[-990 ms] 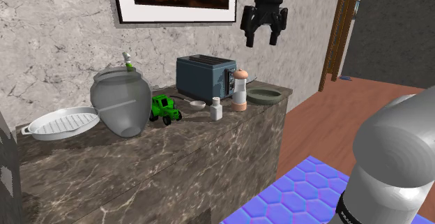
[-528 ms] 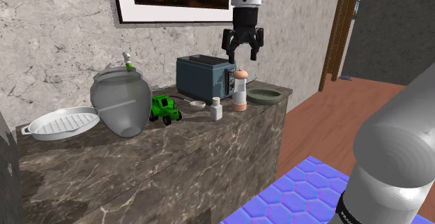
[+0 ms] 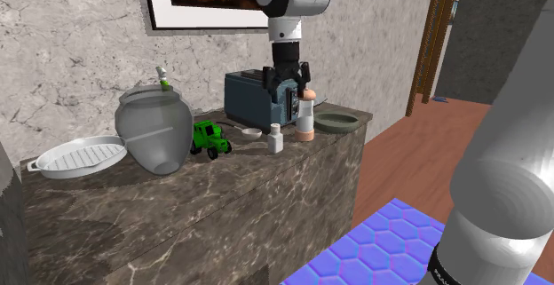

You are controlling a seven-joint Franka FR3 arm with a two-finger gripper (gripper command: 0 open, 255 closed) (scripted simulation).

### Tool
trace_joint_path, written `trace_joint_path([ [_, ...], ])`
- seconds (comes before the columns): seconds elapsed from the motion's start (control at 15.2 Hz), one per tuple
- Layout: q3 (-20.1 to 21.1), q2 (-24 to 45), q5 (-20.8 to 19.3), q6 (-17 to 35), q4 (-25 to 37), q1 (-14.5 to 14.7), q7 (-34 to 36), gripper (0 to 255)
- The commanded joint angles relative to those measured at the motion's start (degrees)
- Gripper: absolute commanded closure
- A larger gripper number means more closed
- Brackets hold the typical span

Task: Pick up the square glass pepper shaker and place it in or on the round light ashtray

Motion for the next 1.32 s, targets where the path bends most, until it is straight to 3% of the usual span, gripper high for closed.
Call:
trace_joint_path([
  [0.0,0.22,4.64,-0.08,0.84,2.42,0.19,0.29,0],
  [0.53,0.57,22.31,-0.49,0.86,15.09,0.68,0.68,0],
  [0.99,0.52,23.47,-0.56,6.42,10.7,0.62,0.73,0],
  [1.25,0.52,23.47,-0.56,6.42,10.7,0.62,0.73,0],
])
